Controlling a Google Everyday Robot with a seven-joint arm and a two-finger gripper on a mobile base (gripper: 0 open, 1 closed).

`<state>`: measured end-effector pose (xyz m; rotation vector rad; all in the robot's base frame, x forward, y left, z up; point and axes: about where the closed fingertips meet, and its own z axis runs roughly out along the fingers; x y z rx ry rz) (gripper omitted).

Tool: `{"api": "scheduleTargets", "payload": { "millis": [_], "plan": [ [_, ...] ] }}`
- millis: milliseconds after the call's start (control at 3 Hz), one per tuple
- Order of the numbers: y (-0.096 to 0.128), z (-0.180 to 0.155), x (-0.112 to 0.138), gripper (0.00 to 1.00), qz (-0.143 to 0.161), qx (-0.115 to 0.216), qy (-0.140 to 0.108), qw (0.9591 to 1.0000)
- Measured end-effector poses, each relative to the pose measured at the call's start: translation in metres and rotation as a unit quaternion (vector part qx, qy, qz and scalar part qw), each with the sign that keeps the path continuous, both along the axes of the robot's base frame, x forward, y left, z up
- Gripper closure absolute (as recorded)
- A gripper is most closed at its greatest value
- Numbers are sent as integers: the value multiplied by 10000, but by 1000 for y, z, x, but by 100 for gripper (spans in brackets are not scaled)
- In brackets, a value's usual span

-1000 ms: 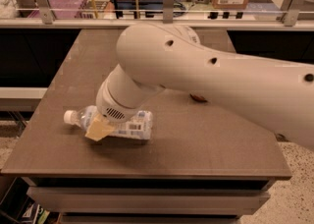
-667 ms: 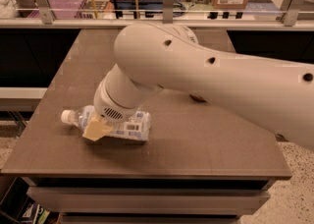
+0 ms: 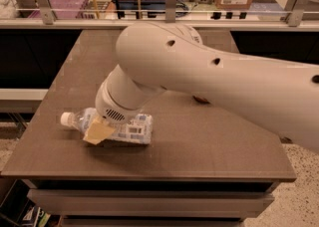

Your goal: Knock blue plastic bottle over

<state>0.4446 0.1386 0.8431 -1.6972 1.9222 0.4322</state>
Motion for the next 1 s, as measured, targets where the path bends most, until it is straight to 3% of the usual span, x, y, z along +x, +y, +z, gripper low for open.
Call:
{"api": "scheduleTargets", "payload": {
  "millis": [333,667,1000],
  "plan": [
    [1,1,-1,11,9,-3,-15,10000],
    [1,2,-2,0,16,-5,-28,10000],
    [1,2,-2,0,17,-5,-28,10000]
  ]
}}
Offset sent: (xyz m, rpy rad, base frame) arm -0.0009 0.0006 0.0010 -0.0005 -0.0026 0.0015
